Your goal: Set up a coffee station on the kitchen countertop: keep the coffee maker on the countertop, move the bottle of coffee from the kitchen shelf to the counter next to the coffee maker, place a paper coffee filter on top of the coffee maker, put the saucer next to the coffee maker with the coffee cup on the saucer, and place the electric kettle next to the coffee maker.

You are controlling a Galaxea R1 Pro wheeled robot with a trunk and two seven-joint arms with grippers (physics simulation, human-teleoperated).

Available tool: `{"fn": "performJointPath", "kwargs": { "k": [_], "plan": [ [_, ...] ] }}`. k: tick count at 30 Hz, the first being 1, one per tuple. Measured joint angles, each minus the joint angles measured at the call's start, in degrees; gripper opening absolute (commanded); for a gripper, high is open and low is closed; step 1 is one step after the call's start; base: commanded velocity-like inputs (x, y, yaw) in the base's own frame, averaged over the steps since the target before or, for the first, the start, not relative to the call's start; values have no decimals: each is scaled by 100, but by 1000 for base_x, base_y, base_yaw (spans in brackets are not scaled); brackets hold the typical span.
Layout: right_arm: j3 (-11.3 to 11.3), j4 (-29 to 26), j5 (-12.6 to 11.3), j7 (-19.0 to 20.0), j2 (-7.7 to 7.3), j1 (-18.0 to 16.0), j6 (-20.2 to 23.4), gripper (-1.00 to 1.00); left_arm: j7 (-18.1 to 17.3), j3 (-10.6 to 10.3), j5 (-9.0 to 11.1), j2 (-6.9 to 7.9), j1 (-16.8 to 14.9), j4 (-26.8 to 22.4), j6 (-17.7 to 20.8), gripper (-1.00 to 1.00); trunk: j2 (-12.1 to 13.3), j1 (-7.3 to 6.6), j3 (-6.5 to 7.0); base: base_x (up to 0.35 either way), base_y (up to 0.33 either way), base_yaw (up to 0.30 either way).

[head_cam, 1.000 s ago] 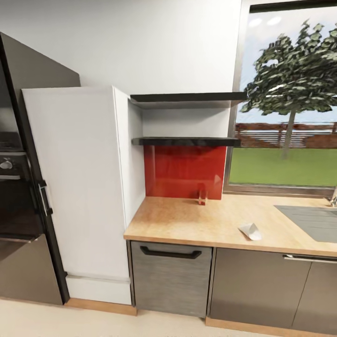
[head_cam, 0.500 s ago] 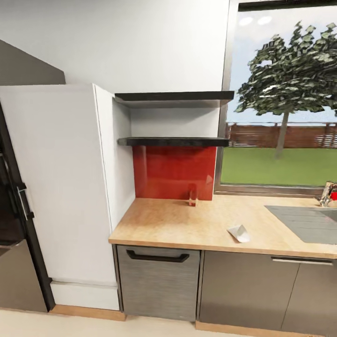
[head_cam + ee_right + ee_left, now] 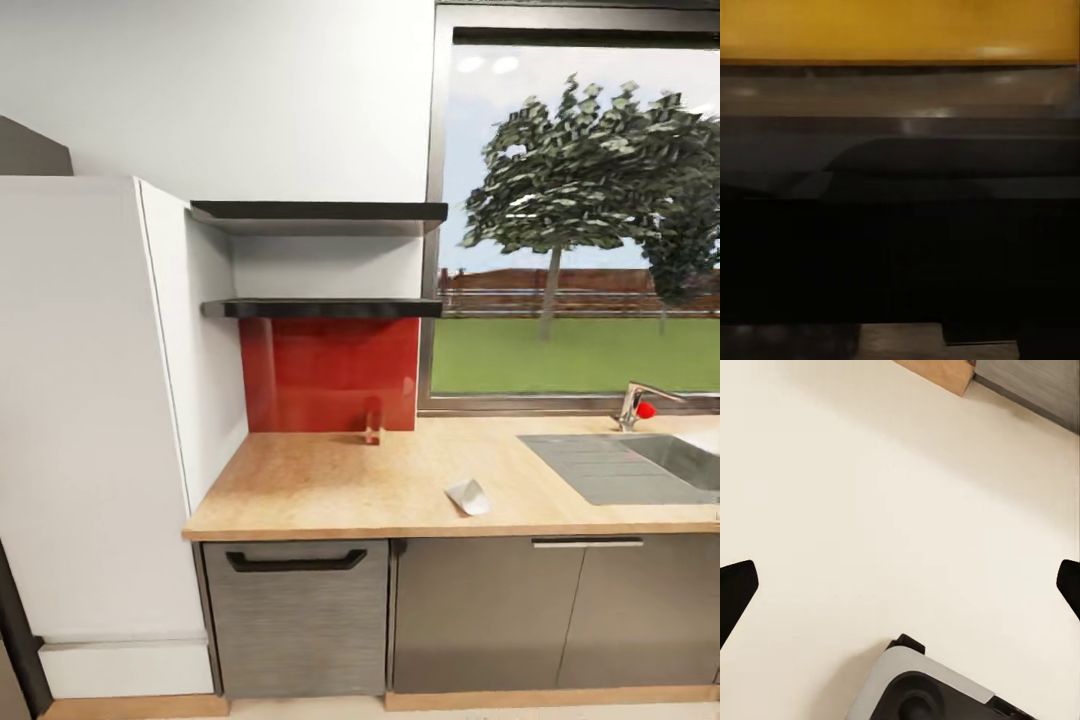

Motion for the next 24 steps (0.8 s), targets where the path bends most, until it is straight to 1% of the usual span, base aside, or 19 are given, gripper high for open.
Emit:
{"fn": "performJointPath", "kwargs": {
  "k": [4,7,8,11,12,14,17,19,20,24],
  "plan": [
    [7,-6,27,-10,27,-1,21,-100,3,1,-13,4,1,-1,-4,100,0,0,8,0,-203,-44],
    [6,-13,47,-192,72,-2,18,-100,12,1,-8,10,1,-1,-4,100,0,0,9,26,-277,-7],
    [-9,-19,51,-354,83,-3,14,-100,15,2,-10,11,0,-1,-4,100,-1,0,9,73,-288,-2],
    [-8,-22,72,-466,91,-3,-10,-100,16,5,-17,4,-1,-1,4,100,0,-1,9,104,-291,-1],
    [-13,-25,52,-494,94,-4,-231,-100,16,-5,-41,-11,0,0,9,100,-1,-1,10,128,-292,0],
    [-13,-23,22,-495,98,-3,-371,-100,16,-6,-45,-14,1,-1,10,100,0,-1,9,131,-292,0],
    [-13,-16,-3,-483,127,-2,-435,-100,17,-8,-26,-23,1,19,6,100,0,-1,9,133,-292,0],
    [-11,-11,-1,-481,176,-1,-426,-100,17,4,2,-24,1,28,3,100,0,-1,9,134,-292,0],
    [2,-3,22,-486,267,3,-408,-100,17,11,24,-25,0,34,2,100,0,-1,9,134,-292,0],
    [-26,1,-10,-502,276,-2,-403,-100,17,3,3,-25,-1,34,2,100,0,-1,9,134,-292,0]
  ]
}}
